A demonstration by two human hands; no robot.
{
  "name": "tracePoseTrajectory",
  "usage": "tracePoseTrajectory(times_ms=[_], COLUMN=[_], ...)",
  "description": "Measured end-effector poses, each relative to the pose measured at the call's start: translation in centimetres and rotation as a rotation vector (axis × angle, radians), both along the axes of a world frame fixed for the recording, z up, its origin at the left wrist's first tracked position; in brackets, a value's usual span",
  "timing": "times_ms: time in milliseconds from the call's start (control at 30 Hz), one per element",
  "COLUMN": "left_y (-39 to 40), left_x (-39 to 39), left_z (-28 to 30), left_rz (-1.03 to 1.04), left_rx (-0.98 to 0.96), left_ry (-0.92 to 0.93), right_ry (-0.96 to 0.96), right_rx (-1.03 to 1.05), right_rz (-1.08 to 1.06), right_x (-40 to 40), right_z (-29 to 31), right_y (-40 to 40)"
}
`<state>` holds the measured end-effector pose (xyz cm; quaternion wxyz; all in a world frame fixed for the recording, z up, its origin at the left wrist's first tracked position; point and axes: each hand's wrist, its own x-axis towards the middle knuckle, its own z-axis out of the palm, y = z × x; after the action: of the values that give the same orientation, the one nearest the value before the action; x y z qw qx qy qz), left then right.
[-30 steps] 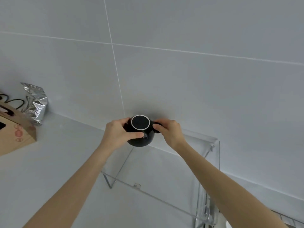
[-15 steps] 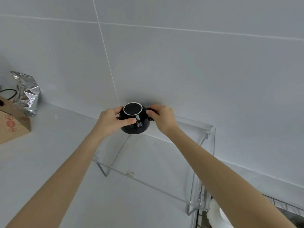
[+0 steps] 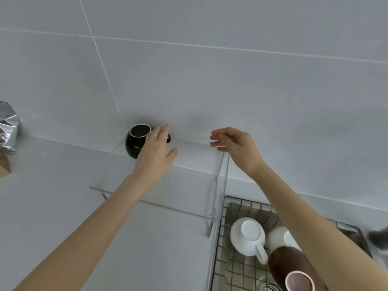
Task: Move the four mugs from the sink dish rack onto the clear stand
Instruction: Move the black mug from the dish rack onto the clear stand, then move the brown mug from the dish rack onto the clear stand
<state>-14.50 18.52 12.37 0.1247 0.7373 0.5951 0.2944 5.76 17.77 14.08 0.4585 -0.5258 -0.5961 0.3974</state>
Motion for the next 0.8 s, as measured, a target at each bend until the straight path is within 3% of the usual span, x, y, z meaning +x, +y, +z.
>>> tracePoseTrajectory(times_ms=[133,267,533,800], left_y=[-6.6,-12.4,-18.1,-18.6], left_x=[6.8,12.3,18.9,22.7], left_z=[0.0,-2.5,-10.0,-16.0], left_rz=[-0.267,-0.459,-0.683,-0.819], left_rx=[-0.023,-0.213,-0.477,-0.306], left_ry=[-0.067,-0.041,0.156,0.363], right_ry=[-0.009,-0.059,-0.438,-0.465], right_rx=[-0.013,-0.117,-0.455,-0.687], right_rz=[-0.093,-0.213,-0.37,-0.221], right_x=[5.3,11.2,18.0,19.9], right_z=[0.1,-1.9,-11.6,-17.6], right_y=[-6.5,-13.0,-24.7,-28.3])
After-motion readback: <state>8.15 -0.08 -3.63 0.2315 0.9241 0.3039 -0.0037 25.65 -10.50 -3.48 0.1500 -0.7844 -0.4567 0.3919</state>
